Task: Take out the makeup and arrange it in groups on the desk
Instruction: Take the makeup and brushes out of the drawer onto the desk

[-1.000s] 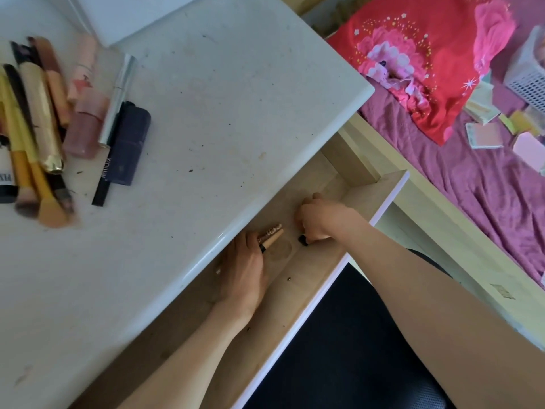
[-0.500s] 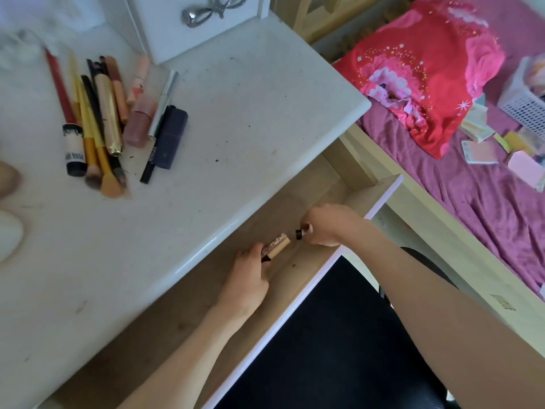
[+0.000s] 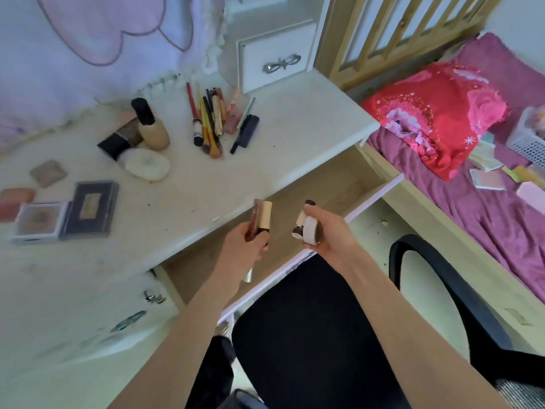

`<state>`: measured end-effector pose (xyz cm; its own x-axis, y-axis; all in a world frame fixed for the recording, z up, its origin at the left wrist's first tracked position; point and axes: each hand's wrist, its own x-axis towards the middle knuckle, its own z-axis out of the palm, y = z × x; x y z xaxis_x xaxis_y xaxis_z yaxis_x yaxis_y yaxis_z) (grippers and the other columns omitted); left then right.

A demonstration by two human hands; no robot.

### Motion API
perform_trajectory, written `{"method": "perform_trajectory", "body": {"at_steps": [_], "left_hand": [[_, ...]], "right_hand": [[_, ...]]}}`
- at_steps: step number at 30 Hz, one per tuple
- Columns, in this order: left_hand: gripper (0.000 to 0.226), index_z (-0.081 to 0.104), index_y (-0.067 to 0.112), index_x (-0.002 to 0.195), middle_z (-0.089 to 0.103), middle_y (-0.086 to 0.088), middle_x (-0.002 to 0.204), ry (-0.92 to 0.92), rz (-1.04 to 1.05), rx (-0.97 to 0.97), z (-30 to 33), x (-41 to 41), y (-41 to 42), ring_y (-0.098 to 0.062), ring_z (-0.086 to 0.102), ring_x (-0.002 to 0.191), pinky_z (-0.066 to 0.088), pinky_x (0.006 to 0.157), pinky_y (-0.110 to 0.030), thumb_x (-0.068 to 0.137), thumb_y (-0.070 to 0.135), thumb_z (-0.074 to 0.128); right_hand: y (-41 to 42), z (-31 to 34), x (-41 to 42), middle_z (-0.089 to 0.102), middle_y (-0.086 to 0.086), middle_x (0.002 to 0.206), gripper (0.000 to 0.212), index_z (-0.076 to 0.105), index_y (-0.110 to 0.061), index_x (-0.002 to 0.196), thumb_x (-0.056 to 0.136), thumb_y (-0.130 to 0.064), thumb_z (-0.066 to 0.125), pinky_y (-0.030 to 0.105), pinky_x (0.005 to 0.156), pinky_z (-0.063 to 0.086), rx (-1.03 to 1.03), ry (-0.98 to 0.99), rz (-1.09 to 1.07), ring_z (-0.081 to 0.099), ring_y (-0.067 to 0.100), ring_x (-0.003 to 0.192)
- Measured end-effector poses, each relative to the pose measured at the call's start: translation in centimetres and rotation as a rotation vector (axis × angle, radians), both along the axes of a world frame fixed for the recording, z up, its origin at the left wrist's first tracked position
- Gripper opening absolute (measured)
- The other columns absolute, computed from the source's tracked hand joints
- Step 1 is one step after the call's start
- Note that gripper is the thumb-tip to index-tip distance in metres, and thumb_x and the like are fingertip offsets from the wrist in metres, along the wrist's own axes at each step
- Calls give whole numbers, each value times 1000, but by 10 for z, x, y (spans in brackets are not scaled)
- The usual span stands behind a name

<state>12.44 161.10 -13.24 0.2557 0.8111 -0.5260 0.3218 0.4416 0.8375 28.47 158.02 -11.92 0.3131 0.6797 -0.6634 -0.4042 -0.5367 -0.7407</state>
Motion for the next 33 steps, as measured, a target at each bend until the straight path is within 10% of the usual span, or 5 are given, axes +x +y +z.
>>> {"method": "perform_trajectory", "body": {"at_steps": [15, 23, 33], "left_hand": [[8, 51, -8, 94, 48, -14, 77, -367, 247, -276, 2, -83, 50, -21, 51, 65, 54, 64, -28, 87, -12, 49], [18, 56, -3, 104, 55, -13, 85, -230, 250, -170, 8, -20, 172, -18, 55, 68, 56, 73, -33, 86, -6, 55], [26, 60, 4, 104, 65, -13, 100, 87, 267, 90, -6, 12, 291, -30, 66, 87, 56, 77, -41, 81, 15, 62]], "right_hand": [[72, 2, -83, 61, 8, 91, 15, 62, -11, 92, 86, -25, 65, 29, 54, 46, -157, 1, 83, 61, 22, 76], [190, 7, -47, 58, 10, 100, 31, 62, -9, 110, 85, -26, 64, 28, 51, 45, -171, -257, 70, 57, 25, 87], [311, 12, -34, 58, 9, 76, 15, 57, -10, 73, 81, -19, 66, 23, 44, 43, -140, -471, 117, 55, 18, 58]]}}
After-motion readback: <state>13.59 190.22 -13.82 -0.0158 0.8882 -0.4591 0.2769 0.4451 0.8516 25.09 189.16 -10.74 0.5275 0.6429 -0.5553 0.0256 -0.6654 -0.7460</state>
